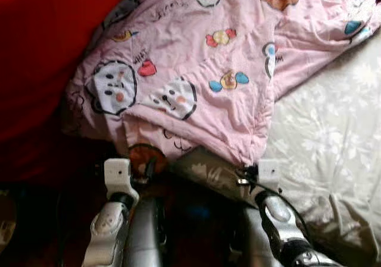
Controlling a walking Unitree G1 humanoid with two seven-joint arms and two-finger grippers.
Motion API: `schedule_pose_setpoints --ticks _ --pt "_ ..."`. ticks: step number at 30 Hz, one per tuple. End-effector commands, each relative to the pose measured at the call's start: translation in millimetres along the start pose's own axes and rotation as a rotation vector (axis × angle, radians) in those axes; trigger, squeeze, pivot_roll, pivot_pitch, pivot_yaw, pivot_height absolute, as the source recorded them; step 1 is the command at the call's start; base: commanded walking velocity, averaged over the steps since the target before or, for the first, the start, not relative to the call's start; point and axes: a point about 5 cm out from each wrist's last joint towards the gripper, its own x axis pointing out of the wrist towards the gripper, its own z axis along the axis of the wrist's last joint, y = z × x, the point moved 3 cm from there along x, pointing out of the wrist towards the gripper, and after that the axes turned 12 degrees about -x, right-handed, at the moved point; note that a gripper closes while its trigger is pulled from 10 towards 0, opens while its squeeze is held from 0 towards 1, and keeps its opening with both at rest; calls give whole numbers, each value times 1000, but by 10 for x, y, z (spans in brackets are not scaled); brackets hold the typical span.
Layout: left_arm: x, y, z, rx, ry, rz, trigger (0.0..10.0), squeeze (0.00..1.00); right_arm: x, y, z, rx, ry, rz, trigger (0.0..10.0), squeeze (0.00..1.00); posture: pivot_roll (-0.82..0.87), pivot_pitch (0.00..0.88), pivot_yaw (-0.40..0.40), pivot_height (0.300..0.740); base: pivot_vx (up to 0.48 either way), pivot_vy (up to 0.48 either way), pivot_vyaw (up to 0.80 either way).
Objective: Clean up the room
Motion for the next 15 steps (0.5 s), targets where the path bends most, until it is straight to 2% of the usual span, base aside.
schedule_pose_setpoints --ticks 1,5,6,7,15 --pt "-68 134 -136 4 41 47 10000 0 -97 10 -182 30 37 -4 0 0 38 279 11 623 0 0 0" --pt "-84 228 -225 -8 63 84 10000 0 -134 -9 -216 47 27 -14 0 0 27 249 11 623 0 0 0" --pt "-91 250 -251 -10 70 93 10000 0 -141 -17 -224 48 27 -17 706 0 26 246 12 623 0 0 0" --pt "-103 286 -296 -13 84 105 10000 0 -152 -32 -238 57 27 -23 10000 0 21 234 12 623 0 0 0" --pt "-132 415 -464 -15 134 146 10000 0 -189 -66 -264 74 10 -35 10000 0 11 203 20 623 0 0 0"
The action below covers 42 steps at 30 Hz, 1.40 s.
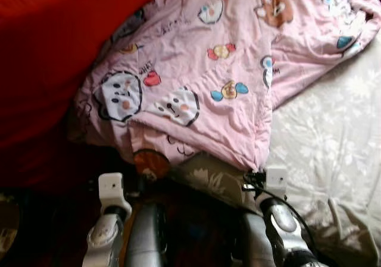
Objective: Clean up the room
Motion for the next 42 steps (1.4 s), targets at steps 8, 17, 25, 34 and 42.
schedule_pose_setpoints --ticks 8,17,25,34,42 --pt "-28 174 59 21 -59 59 10000 0 -43 7 -78 26 18 -9 10000 0 20 203 18 623 0 0 0" --pt "-35 177 5 1 -52 58 10000 0 -26 30 -44 28 6 -1 10000 0 26 217 14 623 0 0 0" --pt "-92 195 -145 -5 -10 73 10000 0 -30 2 -44 16 7 -17 10000 0 24 233 10 691 0 0 0" --pt "-95 227 -220 -12 26 89 10000 0 -23 3 -24 17 0 -21 10000 0 24 240 8 731 0 0 0" --pt "-168 349 -405 -31 116 139 10000 0 -19 2 -8 17 -7 -23 10000 0 24 243 8 740 0 0 0"
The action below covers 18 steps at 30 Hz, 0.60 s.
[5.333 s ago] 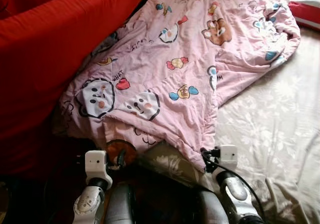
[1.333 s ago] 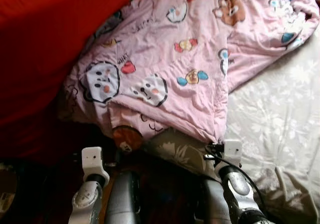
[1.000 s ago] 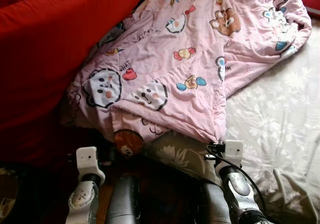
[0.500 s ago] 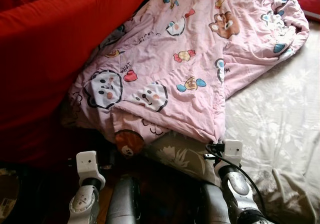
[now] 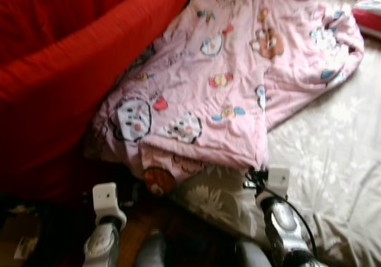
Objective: Clean up the room
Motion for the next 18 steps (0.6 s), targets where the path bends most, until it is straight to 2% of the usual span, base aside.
schedule_pose_setpoints --ticks 1,2,6,18 --pt "-96 163 -186 -19 80 64 10000 0 -42 -2 -73 3 19 -5 10000 0 23 242 8 740 0 0 0" --pt "-129 212 -266 -26 119 87 10000 0 -38 -3 -62 4 15 -6 10000 0 23 241 8 740 0 0 0" --pt "-170 247 -353 -22 160 101 10000 0 -31 -6 -47 6 10 -7 10000 0 22 241 7 740 0 0 0" --pt "-273 229 -579 -13 256 110 10000 0 -20 -3 -19 6 -1 -9 10000 0 23 240 6 740 0 0 0"
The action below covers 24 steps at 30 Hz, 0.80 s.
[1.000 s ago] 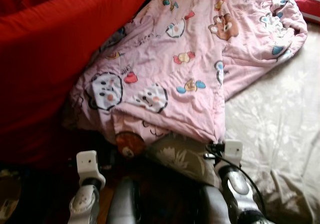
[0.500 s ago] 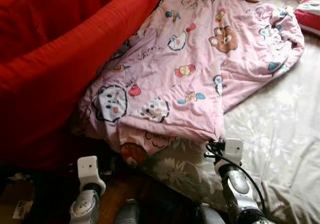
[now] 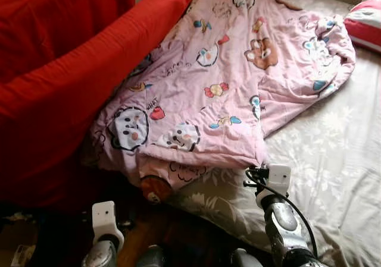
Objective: Clean up the room
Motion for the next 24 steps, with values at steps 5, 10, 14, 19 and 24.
schedule_pose_setpoints --ticks 5,10,14,19,24 --pt "-84 86 -207 -3 80 33 10000 0 -26 7 -35 -3 6 -3 10000 0 23 240 7 740 0 0 0" --pt "-99 106 -242 -5 94 36 10000 0 -27 -3 -41 -3 9 -10 10000 0 24 235 11 740 0 0 0" --pt "-111 121 -269 -6 108 37 10000 0 -28 -11 -47 -3 12 -13 10000 0 23 231 13 740 0 0 0" --pt "-123 134 -300 -8 124 39 10000 0 -26 -20 -50 -4 15 -17 10000 0 24 228 14 740 0 0 0" --pt "-131 136 -325 -8 136 38 10000 0 -28 -21 -48 -5 13 -20 10000 0 26 223 16 740 0 0 0"
